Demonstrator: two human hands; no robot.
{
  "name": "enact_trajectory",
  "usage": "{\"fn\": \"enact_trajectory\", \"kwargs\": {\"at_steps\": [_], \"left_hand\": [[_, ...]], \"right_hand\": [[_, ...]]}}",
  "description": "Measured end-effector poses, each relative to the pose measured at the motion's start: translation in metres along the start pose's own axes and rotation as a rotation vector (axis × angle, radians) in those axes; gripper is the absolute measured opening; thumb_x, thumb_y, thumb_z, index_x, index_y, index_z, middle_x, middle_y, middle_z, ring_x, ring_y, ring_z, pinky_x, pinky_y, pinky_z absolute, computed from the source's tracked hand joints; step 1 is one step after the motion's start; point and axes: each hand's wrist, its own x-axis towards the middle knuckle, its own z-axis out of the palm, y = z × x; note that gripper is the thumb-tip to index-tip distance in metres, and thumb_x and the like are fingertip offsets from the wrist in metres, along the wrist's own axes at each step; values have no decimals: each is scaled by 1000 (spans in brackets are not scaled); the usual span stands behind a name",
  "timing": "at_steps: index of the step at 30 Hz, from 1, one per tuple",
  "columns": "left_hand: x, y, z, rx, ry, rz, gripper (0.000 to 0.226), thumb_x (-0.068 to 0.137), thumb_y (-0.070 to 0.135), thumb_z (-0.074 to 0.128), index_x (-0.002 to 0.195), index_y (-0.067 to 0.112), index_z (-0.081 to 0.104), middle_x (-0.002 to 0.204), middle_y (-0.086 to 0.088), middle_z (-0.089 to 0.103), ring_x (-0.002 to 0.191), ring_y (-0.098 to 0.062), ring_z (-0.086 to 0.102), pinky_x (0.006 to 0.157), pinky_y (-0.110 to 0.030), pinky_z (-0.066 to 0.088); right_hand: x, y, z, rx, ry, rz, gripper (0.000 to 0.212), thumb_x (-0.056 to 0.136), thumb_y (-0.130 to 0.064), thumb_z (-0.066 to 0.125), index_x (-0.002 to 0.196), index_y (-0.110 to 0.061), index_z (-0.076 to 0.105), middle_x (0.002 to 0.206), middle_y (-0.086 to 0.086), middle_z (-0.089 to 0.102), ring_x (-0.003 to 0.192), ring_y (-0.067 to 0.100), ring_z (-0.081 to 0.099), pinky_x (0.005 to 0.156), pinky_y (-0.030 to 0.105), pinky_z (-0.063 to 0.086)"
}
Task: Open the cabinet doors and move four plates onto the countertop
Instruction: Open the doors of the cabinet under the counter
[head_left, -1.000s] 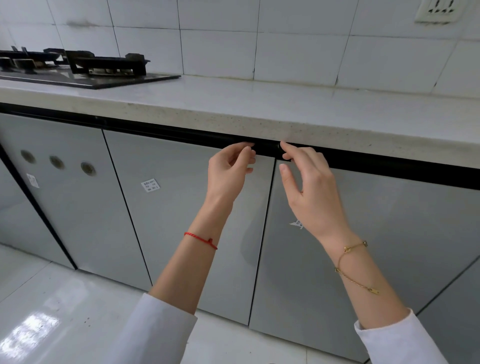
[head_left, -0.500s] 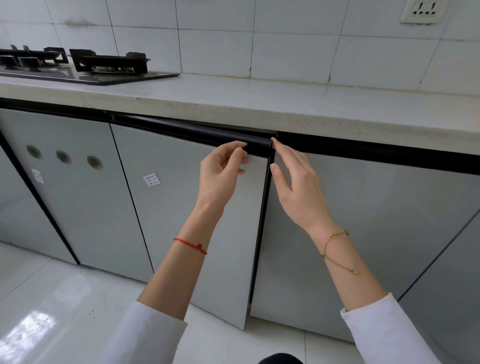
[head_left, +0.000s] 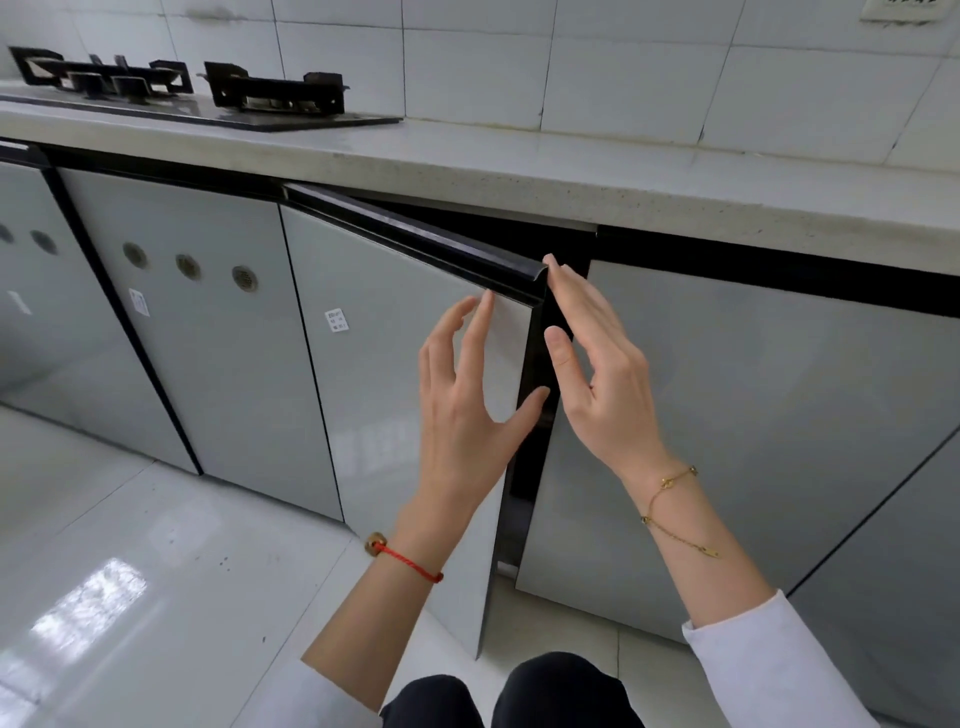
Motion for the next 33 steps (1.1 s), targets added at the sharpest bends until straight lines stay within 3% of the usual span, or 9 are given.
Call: {"fn": "enact_trajectory", "kwargs": {"at_steps": [3, 8, 19, 22, 24, 29, 33], "left_hand": [[-8, -4, -12, 33, 30, 15, 86, 77, 29, 76, 149, 13, 32, 148, -4, 34, 139, -18, 32, 109, -39, 38], [-19, -12, -43, 59, 30, 42, 85, 76, 18, 75, 148, 10, 32, 149, -5, 35, 141, -16, 30, 115, -28, 30], [-40, -23, -119, 92, 22, 89, 73, 81, 14, 70, 145, 0, 36, 152, -11, 39, 143, -22, 35, 116, -37, 34], [-45, -32, -139, 135, 63, 112, 71, 79, 5, 73, 141, -6, 41, 147, -13, 46, 138, -21, 44, 111, -34, 41], [-48, -37, -155, 157, 83, 109, 72, 78, 3, 73, 142, -3, 40, 145, -12, 49, 134, -20, 49, 108, -33, 44], [-52, -45, -192, 181, 116, 103, 76, 80, 10, 65, 149, 13, 33, 149, 13, 44, 127, -13, 55, 104, -18, 43], [-55, -55, -221, 236, 154, 23, 74, 76, 4, 62, 146, 7, 38, 142, 2, 53, 124, -7, 56, 101, -14, 42]], "right_hand": [[-4, -11, 6, 13, 0, -74, 45, 101, -11, 43, 146, -5, 36, 152, 3, 39, 145, 15, 29, 118, 31, 28], [-8, -33, 16, 47, -15, -183, 44, 101, -11, 44, 144, -2, 38, 151, 6, 41, 144, 18, 31, 117, 37, 32], [1, -80, 49, 185, -18, -388, 37, 100, -14, 48, 135, -2, 50, 145, 6, 47, 140, 24, 37, 110, 47, 40], [2, -103, 67, 224, -79, -529, 36, 99, -10, 48, 135, -5, 51, 145, 8, 46, 143, 28, 32, 114, 43, 35], [1, -119, 78, 335, -87, -512, 36, 100, -8, 46, 135, -2, 49, 144, 8, 48, 143, 26, 34, 113, 39, 37], [10, -142, 98, 483, -144, -479, 39, 100, -6, 44, 139, 1, 43, 146, 6, 47, 141, 18, 37, 109, 33, 43], [21, -163, 120, 525, -207, -509, 45, 100, -7, 45, 144, -5, 37, 150, 0, 42, 132, 11, 49, 107, 26, 43]]}}
